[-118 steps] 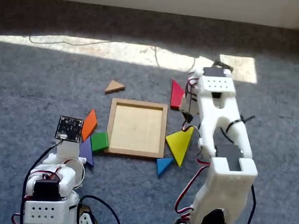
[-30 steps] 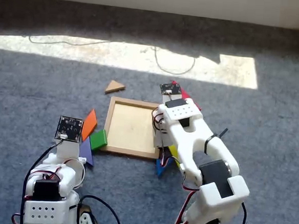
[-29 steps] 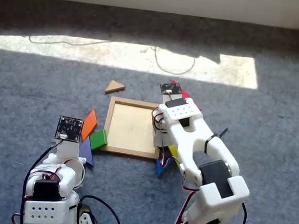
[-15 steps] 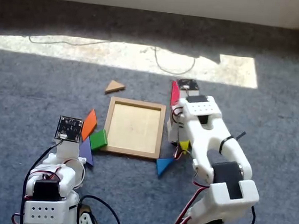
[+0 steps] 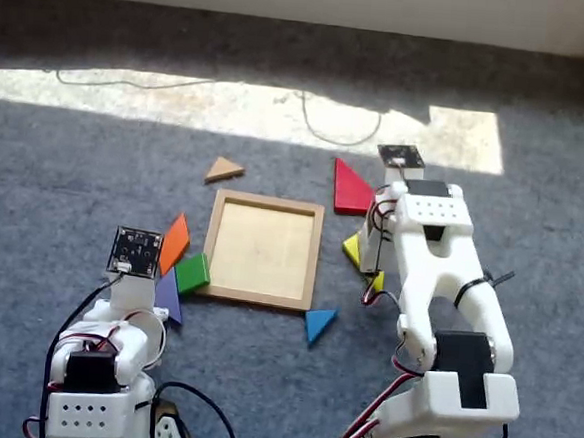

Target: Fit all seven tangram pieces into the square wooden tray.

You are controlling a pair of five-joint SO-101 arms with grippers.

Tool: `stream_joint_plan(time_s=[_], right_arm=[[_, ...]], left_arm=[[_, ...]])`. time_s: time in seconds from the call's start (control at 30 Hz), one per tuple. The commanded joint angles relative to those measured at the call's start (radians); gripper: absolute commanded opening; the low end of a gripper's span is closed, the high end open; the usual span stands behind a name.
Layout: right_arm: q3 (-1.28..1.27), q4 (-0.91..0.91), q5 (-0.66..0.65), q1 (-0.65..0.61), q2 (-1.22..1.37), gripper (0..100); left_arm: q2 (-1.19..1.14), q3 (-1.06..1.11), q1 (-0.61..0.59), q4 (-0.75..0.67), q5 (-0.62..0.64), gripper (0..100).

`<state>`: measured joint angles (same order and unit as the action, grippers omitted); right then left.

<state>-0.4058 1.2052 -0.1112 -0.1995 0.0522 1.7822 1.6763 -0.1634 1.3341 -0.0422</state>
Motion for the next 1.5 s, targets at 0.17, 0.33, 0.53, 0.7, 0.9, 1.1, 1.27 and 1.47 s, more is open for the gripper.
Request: stream_joint_plan(time_s=[0.17,0.33,0.53,0.7,0.9,1.1,1.27,1.47], right_arm=[[0.073,-0.173,0.189,-0.193,-0.051,40.9],[0.070,-0.260,0.272,-0.197,-0.039,40.9],[0.079,-0.263,0.299,-0.148,0.117,40.9],[0.081,-0.262,0.295,-0.119,0.162,40.9],[0.081,-0.268,0.295,-0.087,0.168,40.8],[0.082,-0.318,0.299,-0.088,0.168,40.8],[0.077,-0.318,0.301,-0.084,0.168,40.7],[0.074,-0.318,0.295,-0.081,0.170,35.9]], left_arm=[[0.039,0.019,-0.007,0.005,-0.002,1],[0.039,0.019,-0.007,0.005,-0.002,1],[0.039,0.019,-0.007,0.005,-0.002,1],[0.039,0.019,-0.007,0.005,-0.002,1],[0.039,0.019,-0.007,0.005,-0.002,1],[0.039,0.019,-0.007,0.005,-0.002,1],[0.039,0.019,-0.007,0.005,-0.002,1],[0.039,0.019,-0.007,0.005,-0.002,1]])
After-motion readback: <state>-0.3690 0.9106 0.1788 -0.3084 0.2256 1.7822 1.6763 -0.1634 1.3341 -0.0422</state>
